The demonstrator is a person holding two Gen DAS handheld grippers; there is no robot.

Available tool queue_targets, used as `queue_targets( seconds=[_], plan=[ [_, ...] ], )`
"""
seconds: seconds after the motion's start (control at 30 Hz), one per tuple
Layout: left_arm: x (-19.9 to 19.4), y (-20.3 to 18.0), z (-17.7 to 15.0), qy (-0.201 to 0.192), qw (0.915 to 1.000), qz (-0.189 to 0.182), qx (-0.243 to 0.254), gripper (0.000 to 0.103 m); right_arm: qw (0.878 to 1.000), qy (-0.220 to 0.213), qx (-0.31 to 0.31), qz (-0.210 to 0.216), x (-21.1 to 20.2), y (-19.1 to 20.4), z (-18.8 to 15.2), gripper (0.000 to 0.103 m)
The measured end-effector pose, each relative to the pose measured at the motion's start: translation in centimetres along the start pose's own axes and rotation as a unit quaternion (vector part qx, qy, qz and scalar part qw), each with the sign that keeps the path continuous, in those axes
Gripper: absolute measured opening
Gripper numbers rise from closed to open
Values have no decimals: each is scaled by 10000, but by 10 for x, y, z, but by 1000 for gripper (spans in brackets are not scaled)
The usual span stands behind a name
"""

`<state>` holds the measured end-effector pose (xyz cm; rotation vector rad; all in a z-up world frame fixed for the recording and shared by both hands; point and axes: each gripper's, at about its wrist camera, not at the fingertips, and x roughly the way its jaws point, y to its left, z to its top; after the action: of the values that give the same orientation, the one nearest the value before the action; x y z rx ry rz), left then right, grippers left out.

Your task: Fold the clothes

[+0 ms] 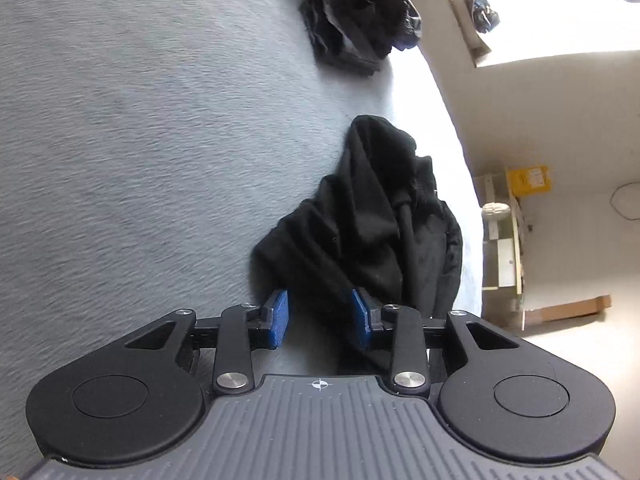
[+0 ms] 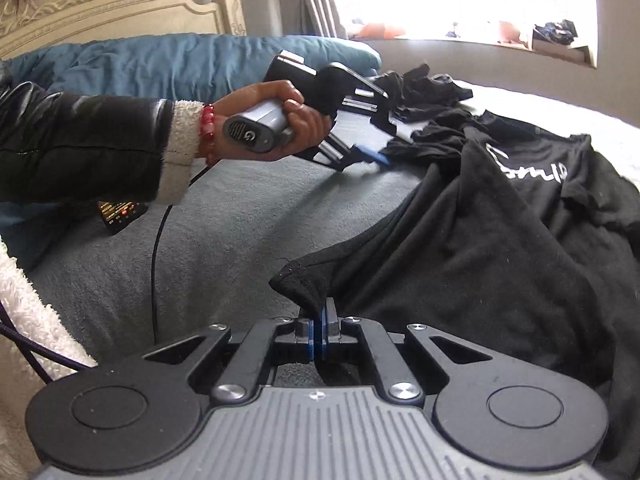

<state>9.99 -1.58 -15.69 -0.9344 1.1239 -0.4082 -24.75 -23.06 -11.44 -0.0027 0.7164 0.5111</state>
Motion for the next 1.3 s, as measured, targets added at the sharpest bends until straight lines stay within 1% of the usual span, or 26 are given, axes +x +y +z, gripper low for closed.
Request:
queue_targets(
  seconds=[0.03, 0.07, 0.1, 0.17, 0.23, 0.27, 0.33, 0.37, 0.4, 0.43, 0.47, 0.5, 0.57, 0.67, 0.73, 0.77, 0.83, 0.9, 0.93, 1.03, 1.07, 1.2, 1.3],
  plan=[
    [2, 1, 1, -58, 10000, 11, -23, 28, 10000, 22, 37, -4, 2, -2, 0, 3],
    [3, 2, 3, -138, 9999, 42, -34, 21, 10000, 38, 65, -1, 3, -3, -1, 3],
    [3, 1, 5, -206, 9997, 152, 14, 1, 10000, 47, 84, 7, 3, -3, -1, 3],
    [5, -4, 9, -323, 9984, 433, 150, 1, 9999, 66, 122, 23, 4, -5, -2, 3],
    [-5, -20, 18, -620, 9955, 565, 451, 0, 9998, 65, 163, 39, 4, -6, -3, 3],
    [-14, -28, 25, -857, 9931, 545, 587, 0, 9998, 55, 194, 43, 4, -7, -4, 3],
    [-38, -41, 46, -1475, 9855, 456, 710, 1, 9996, 37, 280, 53, 4, -10, -5, 3],
    [-51, -47, 57, -1769, 9804, 464, 737, 1, 9995, 32, 319, 56, 5, -12, -5, 3],
    [-59, -49, 68, -1925, 9771, 564, 709, 4, 9994, 28, 348, 62, 6, -13, -5, 3],
    [-63, -47, 77, -1896, 9773, 705, 629, 19, 9993, 23, 372, 70, 7, -14, -6, 3],
    [-66, -42, 86, -1810, 9784, 846, 536, 29, 9992, 17, 394, 76, 8, -15, -6, 3],
    [-68, -35, 90, -1745, 9785, 1011, 423, 36, 9991, 13, 417, 76, 8, -16, -6, 3],
    [-75, -19, 85, -1758, 9752, 1312, 287, 37, 9989, 5, 468, 66, 9, -19, -6, 3],
    [-82, -2, 60, -1791, 9712, 1492, 487, 37, 9981, -33, 604, 61, 8, -23, -6, 3],
    [-82, -1, 37, -1561, 9736, 1377, 942, 37, 9968, -90, 777, 157, 5, -27, -5, 3],
    [-78, -4, 27, -1338, 9754, 1280, 1195, 37, 9957, -134, 885, 251, 2, -30, -4, 3],
    [-66, -11, 6, -767, 9785, 1039, 1610, 36, 9919, -262, 1128, 520, -5, -35, -1, 3],
    [-53, -18, -11, -283, 9798, 751, 1830, 36, 9865, -439, 1345, 826, -14, -40, 3, 3],
    [-47, -21, -18, -82, 9806, 606, 1862, 36, 9830, -552, 1455, 979, -20, -42, 6, 3],
    [-30, -22, -30, 341, 9840, 372, 1709, 36, 9726, -859, 1703, 1328, -37, -46, 13, 3],
    [-25, -21, -32, 396, 9860, 342, 1583, 36, 9696, -952, 1760, 1409, -43, -47, 15, 3],
    [-14, -14, -26, 303, 9935, 183, 1082, 36, 9651, -1082, 1885, 1461, -58, -47, 20, 3],
    [-8, -11, -21, 205, 9966, 61, 791, 36, 9634, -1149, 1926, 1468, -69, -47, 22, 3]
  ],
)
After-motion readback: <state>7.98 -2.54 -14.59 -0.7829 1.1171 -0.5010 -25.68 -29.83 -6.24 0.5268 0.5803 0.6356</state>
